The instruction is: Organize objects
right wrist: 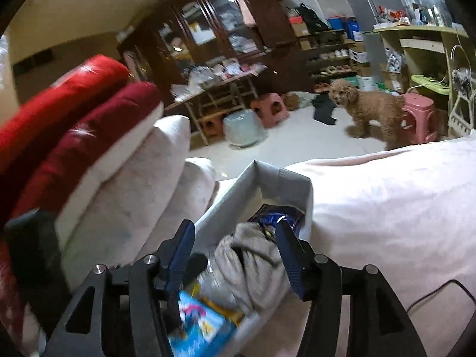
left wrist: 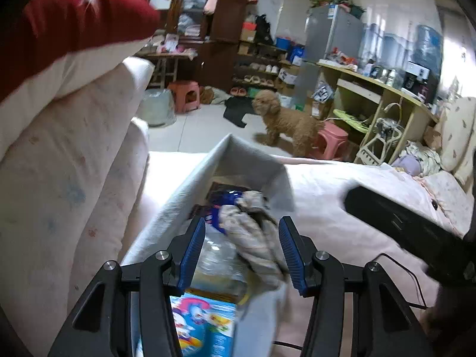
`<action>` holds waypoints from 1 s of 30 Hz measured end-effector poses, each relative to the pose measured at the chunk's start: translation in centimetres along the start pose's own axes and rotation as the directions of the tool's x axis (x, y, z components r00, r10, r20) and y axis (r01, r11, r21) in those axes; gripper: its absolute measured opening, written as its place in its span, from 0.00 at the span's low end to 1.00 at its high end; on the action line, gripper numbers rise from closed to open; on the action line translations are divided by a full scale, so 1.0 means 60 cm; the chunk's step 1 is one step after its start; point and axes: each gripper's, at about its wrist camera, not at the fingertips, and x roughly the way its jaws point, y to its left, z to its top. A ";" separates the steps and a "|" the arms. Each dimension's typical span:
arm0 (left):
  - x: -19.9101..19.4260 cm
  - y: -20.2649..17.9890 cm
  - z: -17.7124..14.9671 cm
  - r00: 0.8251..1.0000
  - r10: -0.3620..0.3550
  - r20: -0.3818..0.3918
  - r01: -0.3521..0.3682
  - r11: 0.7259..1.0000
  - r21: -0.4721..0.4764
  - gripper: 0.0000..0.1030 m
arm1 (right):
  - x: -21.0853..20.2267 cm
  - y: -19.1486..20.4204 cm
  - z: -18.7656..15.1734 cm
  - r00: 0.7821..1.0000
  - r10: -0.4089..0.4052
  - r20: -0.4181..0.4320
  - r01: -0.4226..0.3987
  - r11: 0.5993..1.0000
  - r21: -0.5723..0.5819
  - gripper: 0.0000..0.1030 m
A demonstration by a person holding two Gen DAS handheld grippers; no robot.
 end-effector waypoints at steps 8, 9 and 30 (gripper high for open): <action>-0.016 -0.086 -0.031 0.996 -0.086 0.030 0.085 0.996 0.039 0.50 | -0.136 -0.108 -0.110 0.993 0.048 -0.107 -0.063 0.988 -0.141 0.53; -0.009 -0.103 -0.041 0.995 -0.099 -0.001 0.099 0.993 0.060 0.50 | -0.138 -0.116 -0.126 0.988 0.043 -0.147 -0.066 0.986 -0.155 0.53; 0.113 -0.271 -0.271 0.951 -0.077 -0.299 0.170 0.939 0.298 0.58 | -0.191 -0.330 -0.307 0.903 -0.269 -0.335 0.095 0.886 -0.454 0.89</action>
